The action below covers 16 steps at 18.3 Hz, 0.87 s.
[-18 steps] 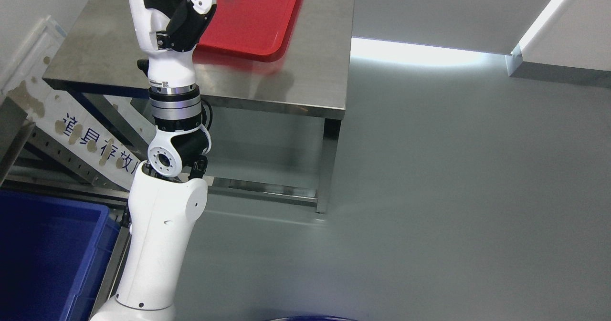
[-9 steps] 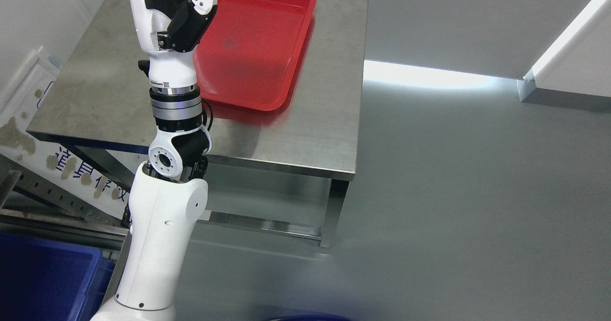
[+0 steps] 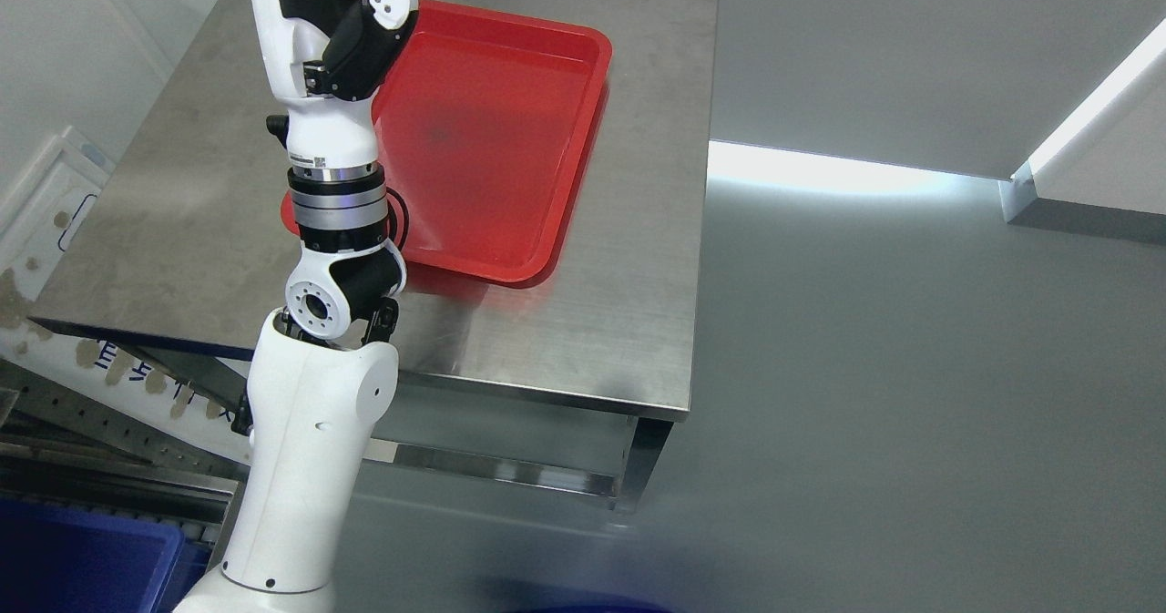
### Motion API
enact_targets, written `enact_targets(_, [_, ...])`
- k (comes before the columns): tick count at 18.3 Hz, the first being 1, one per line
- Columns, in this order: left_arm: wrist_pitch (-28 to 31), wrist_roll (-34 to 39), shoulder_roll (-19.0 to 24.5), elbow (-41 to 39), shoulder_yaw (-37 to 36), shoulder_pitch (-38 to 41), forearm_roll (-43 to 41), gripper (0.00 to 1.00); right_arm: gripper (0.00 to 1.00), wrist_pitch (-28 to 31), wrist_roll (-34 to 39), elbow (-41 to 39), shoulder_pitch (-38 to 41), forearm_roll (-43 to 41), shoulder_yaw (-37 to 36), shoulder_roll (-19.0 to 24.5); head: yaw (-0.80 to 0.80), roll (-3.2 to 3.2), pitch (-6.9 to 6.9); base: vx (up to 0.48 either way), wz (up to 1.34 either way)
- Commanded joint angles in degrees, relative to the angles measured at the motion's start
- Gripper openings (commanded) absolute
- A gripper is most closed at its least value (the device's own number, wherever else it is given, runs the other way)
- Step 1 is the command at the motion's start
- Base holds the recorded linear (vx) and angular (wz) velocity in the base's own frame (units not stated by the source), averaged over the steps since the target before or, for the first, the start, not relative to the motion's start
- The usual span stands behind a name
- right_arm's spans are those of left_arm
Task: Grab orange capacitor from left shelf to right desk
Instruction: 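Lower the left hand with the capacitor into the red tray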
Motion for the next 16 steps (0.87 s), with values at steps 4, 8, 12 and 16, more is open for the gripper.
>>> enact_targets(4, [4.31,0.0,1.0,0.02,1.02,-0.31,-0.09,0.02,1.0,0.03,0.02,-1.0,1.15,0.18,-0.7,-1.0,0.0,0.0,0.0,0.058,-0.02])
enact_targets(8, [21.35,-0.09,1.0,1.95,3.91,-3.82,-0.09,0.04,1.0,0.02,0.02,-1.0,1.15,0.26,-0.7,-1.0,0.0,0.0,0.0,0.0,0.0])
enact_targets(12, [33.75,-0.09,1.0,7.13,4.36,-9.1,-0.53,0.05,1.0,0.02,0.02,-1.0,1.15,0.26,-0.7,-1.0,0.0,0.0,0.0,-0.017,0.0])
enact_targets(16, [42.29,-1.58,1.0,10.81,0.76,-12.61,-4.56,0.06,1.0,0.02,0.02,-1.0,1.15,0.26,-0.7,-1.0,0.0,0.0,0.0,-0.006,0.0])
